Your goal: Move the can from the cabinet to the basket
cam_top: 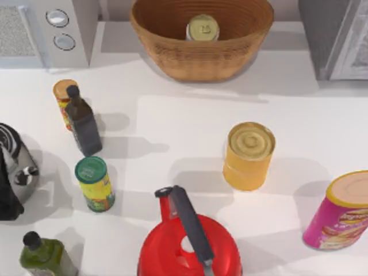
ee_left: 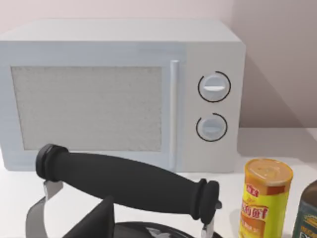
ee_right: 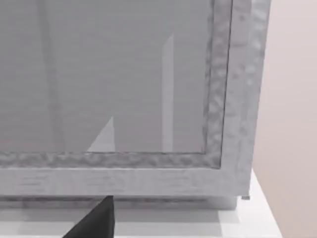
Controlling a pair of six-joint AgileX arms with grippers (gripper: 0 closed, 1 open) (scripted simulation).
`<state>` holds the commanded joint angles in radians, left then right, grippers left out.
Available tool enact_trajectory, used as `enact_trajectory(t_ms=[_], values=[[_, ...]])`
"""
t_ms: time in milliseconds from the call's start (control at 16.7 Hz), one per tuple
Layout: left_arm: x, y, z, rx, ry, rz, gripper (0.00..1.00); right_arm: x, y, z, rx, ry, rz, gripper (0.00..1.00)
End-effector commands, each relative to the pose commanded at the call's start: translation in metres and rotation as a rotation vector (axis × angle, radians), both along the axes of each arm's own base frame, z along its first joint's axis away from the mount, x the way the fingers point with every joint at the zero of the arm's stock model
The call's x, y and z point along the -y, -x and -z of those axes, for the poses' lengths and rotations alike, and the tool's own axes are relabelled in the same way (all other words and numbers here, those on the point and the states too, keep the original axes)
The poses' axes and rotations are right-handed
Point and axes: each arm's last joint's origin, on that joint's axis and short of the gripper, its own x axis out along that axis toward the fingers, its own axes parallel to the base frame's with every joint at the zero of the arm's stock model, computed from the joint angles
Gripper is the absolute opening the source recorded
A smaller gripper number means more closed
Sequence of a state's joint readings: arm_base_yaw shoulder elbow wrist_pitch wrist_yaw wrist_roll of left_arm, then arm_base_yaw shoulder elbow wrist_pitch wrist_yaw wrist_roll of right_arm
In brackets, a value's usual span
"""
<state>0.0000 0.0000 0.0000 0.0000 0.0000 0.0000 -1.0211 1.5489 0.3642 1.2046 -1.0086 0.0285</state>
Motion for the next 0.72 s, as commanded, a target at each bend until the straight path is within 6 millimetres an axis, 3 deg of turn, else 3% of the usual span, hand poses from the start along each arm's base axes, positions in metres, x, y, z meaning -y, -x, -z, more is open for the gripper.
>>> enact_trajectory(t_ms=[180, 360, 540, 720], values=[[0.000, 0.000, 0.000, 0.000, 0.000, 0.000, 1.00, 0.011, -0.006, -0.011, 0.004, 0.009, -0.002, 1.00], [0.000, 0.000, 0.000, 0.000, 0.000, 0.000, 1.00, 0.034, -0.017, -0.040, 0.008, 0.017, -0.001, 1.00], [0.000, 0.000, 0.000, 0.000, 0.000, 0.000, 1.00, 0.059, -0.028, -0.085, 0.004, 0.011, 0.001, 1.00], [0.000, 0.000, 0.000, 0.000, 0.000, 0.000, 1.00, 0.074, -0.035, -0.146, -0.004, -0.001, 0.003, 1.00]])
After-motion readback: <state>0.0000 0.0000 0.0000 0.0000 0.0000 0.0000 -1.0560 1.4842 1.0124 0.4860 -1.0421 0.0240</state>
